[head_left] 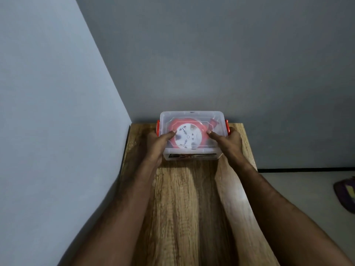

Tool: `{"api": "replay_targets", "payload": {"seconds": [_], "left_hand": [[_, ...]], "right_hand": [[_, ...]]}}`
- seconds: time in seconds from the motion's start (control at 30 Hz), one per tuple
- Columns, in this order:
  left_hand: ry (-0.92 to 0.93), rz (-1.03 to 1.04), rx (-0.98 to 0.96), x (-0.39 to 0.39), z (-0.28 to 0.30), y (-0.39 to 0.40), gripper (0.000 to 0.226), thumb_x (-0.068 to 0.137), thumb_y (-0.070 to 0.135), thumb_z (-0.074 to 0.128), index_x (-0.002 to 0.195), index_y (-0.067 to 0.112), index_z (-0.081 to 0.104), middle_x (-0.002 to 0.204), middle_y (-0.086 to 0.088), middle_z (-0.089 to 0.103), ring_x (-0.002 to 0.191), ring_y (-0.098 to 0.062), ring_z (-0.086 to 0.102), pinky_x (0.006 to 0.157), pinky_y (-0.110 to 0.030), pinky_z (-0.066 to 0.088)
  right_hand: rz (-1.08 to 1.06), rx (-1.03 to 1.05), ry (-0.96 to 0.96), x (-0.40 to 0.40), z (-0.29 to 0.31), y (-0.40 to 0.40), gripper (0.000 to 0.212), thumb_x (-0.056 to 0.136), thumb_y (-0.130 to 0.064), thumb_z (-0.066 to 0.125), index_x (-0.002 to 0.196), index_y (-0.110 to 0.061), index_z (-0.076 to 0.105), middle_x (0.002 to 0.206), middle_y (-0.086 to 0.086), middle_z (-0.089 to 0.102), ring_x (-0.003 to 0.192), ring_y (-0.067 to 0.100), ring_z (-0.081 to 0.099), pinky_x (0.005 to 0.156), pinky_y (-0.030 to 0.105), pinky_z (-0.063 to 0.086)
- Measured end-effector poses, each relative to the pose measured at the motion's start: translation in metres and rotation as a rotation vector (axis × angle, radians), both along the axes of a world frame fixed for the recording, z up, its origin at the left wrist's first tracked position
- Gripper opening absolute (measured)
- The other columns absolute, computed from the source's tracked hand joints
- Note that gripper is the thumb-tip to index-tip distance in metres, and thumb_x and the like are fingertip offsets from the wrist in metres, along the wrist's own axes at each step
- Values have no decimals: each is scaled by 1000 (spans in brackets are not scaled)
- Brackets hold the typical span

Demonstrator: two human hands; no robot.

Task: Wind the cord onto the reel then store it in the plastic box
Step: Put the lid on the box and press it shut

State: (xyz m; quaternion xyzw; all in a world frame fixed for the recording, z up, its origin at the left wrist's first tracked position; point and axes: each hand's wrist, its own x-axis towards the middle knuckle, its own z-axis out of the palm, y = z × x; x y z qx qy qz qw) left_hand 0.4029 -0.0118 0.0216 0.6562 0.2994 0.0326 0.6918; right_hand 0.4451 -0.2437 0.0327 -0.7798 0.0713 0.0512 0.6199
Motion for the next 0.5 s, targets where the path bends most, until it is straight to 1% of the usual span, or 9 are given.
{"api": "replay_targets", "payload": {"seconds": [0.03, 0.1, 0.13, 0.2, 0.23, 0.3, 0.37, 0.43, 0.5], "left_hand": [[20, -5, 122, -3, 1, -2, 53, 81, 46, 85, 121, 19, 64, 115, -3, 77, 89, -16, 78, 66, -25, 63], [67, -27, 699, -7, 2, -4, 73, 83, 62, 76, 137, 20, 51, 135, -6, 66, 111, -20, 72, 85, -32, 63], [29, -30, 1002, -8, 4, -6, 81, 85, 60, 75, 146, 19, 42, 145, -8, 58, 124, -26, 64, 95, -35, 58], [-151, -101, 1354, -8, 12, -17, 83, 90, 52, 70, 155, 15, 32, 156, -12, 47, 139, -31, 52, 107, -39, 48], [-207, -192, 1445, -7, 15, -25, 79, 95, 49, 63, 157, 12, 30, 160, -14, 44, 144, -32, 48, 115, -42, 41], [-203, -397, 1533, -6, 15, -40, 73, 104, 44, 48, 162, 6, 26, 167, -18, 34, 155, -34, 33, 126, -42, 15], [-121, -524, 1553, -7, 9, -45, 71, 109, 42, 38, 164, 2, 18, 172, -20, 20, 160, -34, 20, 124, -38, -4], [-40, -570, 1501, -7, 4, -43, 72, 110, 44, 32, 166, 3, 12, 173, -18, 15, 161, -32, 15, 124, -37, -7], [-4, -569, 1474, -6, 3, -42, 73, 109, 48, 31, 165, 4, 16, 173, -18, 19, 160, -32, 19, 128, -38, 1]], "right_hand": [[5, -131, -19, -1, 2, 0, 78, 76, -51, 82, 137, -14, 48, 130, 6, 62, 117, 26, 63, 90, 44, 58], [0, -564, -192, -5, 6, 0, 90, 86, -62, 65, 150, -8, 30, 150, 18, 41, 138, 36, 40, 111, 52, 40], [19, -746, -339, -10, 9, 3, 87, 92, -62, 53, 153, -6, 24, 154, 21, 33, 143, 38, 31, 116, 53, 32], [156, -931, -578, -17, 18, 13, 73, 101, -54, 40, 154, -8, 24, 158, 23, 27, 147, 39, 23, 120, 53, 25], [255, -980, -620, -21, 19, 19, 67, 103, -49, 36, 155, -8, 25, 160, 24, 25, 149, 39, 19, 122, 53, 22], [444, -1029, -570, -26, 19, 26, 67, 103, -48, 21, 157, -8, 23, 164, 25, 17, 153, 39, 10, 124, 54, 14], [547, -1078, -506, -28, 17, 27, 74, 100, -50, 5, 158, -7, 22, 164, 25, 12, 154, 40, 5, 123, 56, 12], [566, -1126, -480, -27, 15, 26, 74, 100, -49, 2, 158, -9, 22, 165, 24, 13, 154, 39, 5, 123, 56, 12], [550, -1148, -475, -23, 12, 27, 67, 103, -46, 9, 158, -11, 24, 165, 22, 15, 154, 37, 7, 123, 55, 12]]}}
